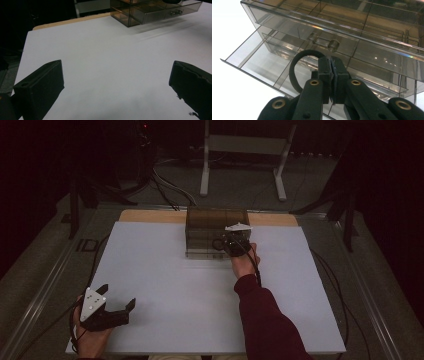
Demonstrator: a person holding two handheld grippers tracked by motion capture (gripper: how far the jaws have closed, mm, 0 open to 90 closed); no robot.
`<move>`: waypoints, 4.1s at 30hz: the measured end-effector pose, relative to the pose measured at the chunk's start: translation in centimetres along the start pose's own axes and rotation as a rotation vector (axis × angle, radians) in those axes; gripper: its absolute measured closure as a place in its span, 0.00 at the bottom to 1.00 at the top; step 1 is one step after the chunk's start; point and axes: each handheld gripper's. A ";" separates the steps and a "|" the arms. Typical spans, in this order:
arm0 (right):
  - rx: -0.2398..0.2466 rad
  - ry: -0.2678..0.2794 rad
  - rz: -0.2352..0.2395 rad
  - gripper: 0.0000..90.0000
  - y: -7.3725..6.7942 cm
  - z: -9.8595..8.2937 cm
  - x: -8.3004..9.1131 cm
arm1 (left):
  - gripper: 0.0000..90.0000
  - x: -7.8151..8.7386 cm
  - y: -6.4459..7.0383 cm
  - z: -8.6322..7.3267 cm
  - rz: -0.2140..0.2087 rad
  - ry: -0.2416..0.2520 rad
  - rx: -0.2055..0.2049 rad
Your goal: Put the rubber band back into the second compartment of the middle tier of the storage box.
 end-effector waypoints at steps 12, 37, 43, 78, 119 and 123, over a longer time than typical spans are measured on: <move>0.002 -0.017 -0.014 0.98 -0.1 -0.3 -0.6 | 0.00 0.0 0.0 0.0 -0.002 0.002 0.000; 0.016 -0.055 -0.019 0.97 -0.4 -1.0 -1.6 | 0.00 0.0 0.1 0.0 -0.005 0.003 0.001; 0.012 -0.074 -0.002 0.95 -0.4 -1.2 -1.8 | 0.00 0.0 0.1 0.0 -0.007 -0.001 -0.002; 0.007 0.000 0.014 0.00 0.6 0.0 1.7 | 0.00 0.0 0.2 -0.1 -0.007 -0.002 0.000; 0.073 0.176 -0.025 0.00 4.5 -9.1 15.6 | 0.00 -0.3 -0.1 0.4 -0.016 0.040 0.031; 0.054 0.213 -0.012 0.00 5.0 -10.5 16.8 | 0.00 -0.3 -0.2 0.5 -0.020 0.054 0.032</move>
Point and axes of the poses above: each handheld gripper's, and its own axes: x roughly backward along the jaws, z roughly out of its top, y roughly to its right, and after that the axes turned 12 degrees about y, right-handed
